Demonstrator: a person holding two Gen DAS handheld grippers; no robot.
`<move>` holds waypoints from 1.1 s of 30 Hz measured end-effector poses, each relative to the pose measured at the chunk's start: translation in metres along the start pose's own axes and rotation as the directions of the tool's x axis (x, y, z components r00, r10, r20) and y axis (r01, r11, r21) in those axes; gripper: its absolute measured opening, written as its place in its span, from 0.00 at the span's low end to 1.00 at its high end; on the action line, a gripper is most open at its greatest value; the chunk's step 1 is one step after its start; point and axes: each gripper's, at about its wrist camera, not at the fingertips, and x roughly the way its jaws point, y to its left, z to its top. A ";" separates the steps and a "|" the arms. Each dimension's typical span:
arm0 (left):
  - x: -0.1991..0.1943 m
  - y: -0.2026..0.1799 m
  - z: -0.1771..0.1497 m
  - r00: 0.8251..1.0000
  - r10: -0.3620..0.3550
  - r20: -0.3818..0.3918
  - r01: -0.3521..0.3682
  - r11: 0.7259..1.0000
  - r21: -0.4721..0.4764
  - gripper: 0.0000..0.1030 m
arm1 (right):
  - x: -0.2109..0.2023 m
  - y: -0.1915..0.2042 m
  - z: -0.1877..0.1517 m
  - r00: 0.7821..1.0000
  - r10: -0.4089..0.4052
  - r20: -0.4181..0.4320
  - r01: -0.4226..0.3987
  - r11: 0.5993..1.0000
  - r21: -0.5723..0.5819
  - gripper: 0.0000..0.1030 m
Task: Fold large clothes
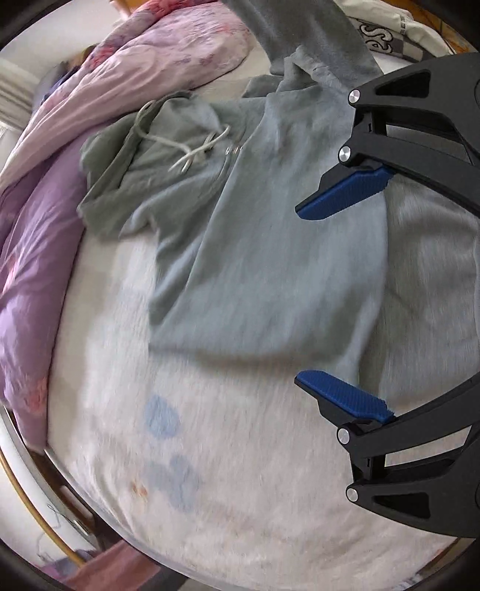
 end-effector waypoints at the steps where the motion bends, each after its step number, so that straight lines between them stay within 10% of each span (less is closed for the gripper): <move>1: -0.004 0.010 0.001 1.000 0.005 0.001 -0.005 1.000 -0.017 0.82 | -0.006 0.033 -0.004 0.999 0.047 0.009 -0.046 0.998 -0.031 0.07; 6: -0.015 0.044 0.001 1.000 0.016 0.018 -0.016 1.000 -0.026 0.82 | 0.001 0.183 -0.043 0.966 0.239 -0.099 -0.252 0.953 -0.166 0.10; 12: -0.015 0.078 -0.006 0.999 0.033 -0.003 -0.033 0.996 -0.082 0.82 | 0.059 0.290 -0.112 0.871 0.230 -0.434 -0.374 0.884 -0.281 0.40; 18: -0.014 0.081 -0.012 1.000 0.001 -0.005 -0.001 0.996 -0.095 0.82 | 0.035 0.224 -0.101 0.832 0.376 -0.409 -0.444 0.892 -0.082 0.53; 26: 0.000 -0.009 -0.007 0.993 -0.121 0.001 0.121 0.991 0.052 0.82 | 0.087 0.029 -0.066 0.912 0.215 -0.349 -0.138 0.963 0.230 0.57; 33: 0.049 -0.096 0.001 1.000 0.002 0.009 -0.004 0.961 0.276 0.82 | 0.189 -0.069 -0.080 0.819 0.392 -0.418 -0.085 0.805 0.587 0.58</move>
